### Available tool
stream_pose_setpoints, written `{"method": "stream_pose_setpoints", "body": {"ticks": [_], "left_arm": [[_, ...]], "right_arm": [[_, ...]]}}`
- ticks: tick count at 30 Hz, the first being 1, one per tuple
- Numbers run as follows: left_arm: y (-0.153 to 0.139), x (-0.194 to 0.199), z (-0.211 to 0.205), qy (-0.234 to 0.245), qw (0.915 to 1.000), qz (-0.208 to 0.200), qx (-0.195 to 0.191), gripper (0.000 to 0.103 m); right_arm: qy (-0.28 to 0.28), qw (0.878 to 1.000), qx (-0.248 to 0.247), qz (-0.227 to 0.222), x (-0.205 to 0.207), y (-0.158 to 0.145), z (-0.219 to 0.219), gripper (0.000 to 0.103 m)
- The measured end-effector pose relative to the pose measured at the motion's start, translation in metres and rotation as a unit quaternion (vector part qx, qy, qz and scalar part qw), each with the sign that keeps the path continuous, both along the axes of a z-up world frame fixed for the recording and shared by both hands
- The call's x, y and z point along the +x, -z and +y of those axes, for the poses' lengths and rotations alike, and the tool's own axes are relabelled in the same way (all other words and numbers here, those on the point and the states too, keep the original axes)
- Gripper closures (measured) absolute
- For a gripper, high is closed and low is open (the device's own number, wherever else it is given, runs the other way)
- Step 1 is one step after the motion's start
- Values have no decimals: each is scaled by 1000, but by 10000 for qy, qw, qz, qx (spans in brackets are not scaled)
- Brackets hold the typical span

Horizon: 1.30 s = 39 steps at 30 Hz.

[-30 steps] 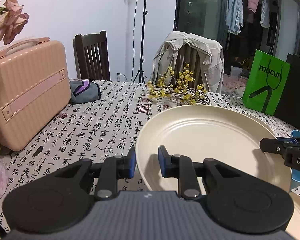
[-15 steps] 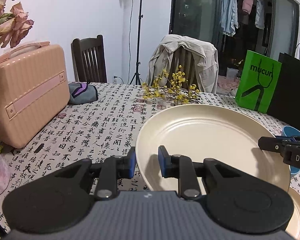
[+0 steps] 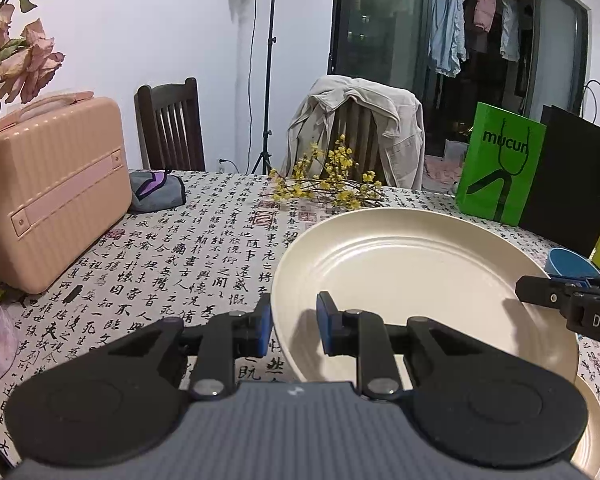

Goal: Organize plates and bowls
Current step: 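Move both held cream plates forward past the blue bowls over the table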

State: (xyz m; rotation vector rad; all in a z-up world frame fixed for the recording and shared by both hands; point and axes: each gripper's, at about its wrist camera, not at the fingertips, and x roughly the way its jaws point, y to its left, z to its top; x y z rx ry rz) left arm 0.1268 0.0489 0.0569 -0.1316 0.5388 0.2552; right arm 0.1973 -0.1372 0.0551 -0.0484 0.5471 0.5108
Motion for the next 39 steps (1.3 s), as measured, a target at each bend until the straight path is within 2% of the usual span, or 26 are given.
{"method": "stream_pose_setpoints", "body": {"ticks": [15, 39], "left_arm": [[5, -14, -34, 227, 9995, -221, 96, 81], [18, -19, -61, 648, 9974, -321, -66, 81]], "right_arm": [[166, 9993, 323, 19, -19, 10, -41, 90], [603, 9966, 522, -194, -53, 20, -78, 90]]}}
